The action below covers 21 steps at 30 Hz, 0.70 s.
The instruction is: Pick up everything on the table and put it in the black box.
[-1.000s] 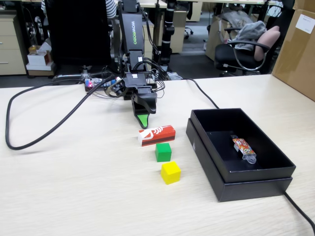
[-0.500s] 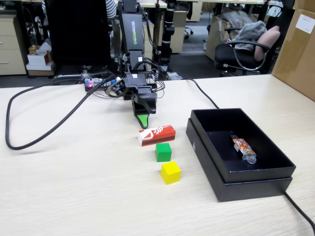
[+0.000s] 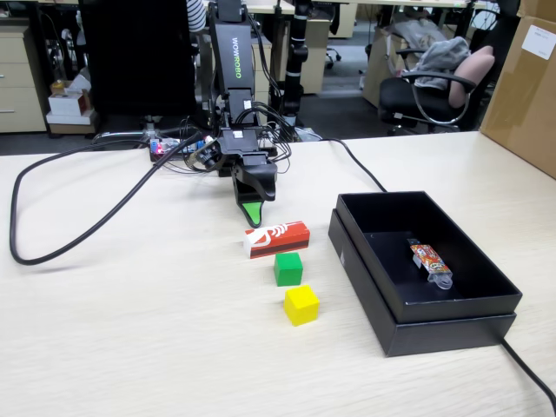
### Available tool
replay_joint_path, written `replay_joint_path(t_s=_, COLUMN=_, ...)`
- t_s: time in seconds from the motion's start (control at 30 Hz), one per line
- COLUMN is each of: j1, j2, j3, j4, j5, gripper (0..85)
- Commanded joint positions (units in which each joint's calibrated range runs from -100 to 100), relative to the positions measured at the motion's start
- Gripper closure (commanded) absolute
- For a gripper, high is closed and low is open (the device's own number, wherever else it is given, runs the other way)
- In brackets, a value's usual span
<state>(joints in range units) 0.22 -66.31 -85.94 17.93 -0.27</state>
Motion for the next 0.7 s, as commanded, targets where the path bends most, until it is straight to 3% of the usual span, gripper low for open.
replay_joint_path(t_s=0.0, j1=0.0, j2=0.0, j3=0.1, j4=-0.4, j5=-0.2, gripper=36.3)
replay_joint_path(t_s=0.67, j1=2.0, j2=0.0, j3=1.3, j4=-0.4, j5=-0.3, gripper=36.4)
